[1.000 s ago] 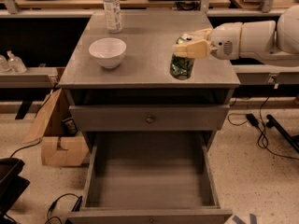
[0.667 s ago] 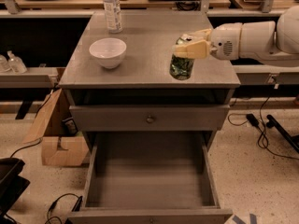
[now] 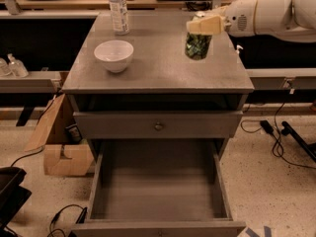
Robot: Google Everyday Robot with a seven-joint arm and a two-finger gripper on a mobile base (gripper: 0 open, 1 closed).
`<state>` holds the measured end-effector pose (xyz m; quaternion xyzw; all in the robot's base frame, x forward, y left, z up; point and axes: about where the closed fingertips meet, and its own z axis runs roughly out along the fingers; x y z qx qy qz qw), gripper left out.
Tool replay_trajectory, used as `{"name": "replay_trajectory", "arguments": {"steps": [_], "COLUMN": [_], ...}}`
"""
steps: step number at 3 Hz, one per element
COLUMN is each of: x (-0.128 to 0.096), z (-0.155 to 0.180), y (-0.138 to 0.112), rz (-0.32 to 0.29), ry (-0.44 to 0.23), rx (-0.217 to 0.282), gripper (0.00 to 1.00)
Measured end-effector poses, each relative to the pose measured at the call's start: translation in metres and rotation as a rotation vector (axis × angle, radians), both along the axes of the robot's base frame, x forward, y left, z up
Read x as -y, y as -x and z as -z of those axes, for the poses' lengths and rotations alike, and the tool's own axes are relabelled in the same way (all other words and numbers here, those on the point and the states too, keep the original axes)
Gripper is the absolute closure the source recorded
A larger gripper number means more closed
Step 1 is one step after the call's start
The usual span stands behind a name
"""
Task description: Pick green can from middle drawer and place on counter
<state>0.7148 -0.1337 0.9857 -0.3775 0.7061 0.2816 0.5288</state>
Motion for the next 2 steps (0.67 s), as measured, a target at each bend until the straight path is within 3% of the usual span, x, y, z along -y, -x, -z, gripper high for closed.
{"name": "replay_trajectory", "arguments": {"steps": [1,2], "x": [0.012,0.023], "z": [-0.016,-0.028], "y": [-0.053,-0.097], "rz": [0.077,0.141], "ry": [-0.026,-0.069], "rx": [0.026,0.083], "gripper": [1.0,1.0]}}
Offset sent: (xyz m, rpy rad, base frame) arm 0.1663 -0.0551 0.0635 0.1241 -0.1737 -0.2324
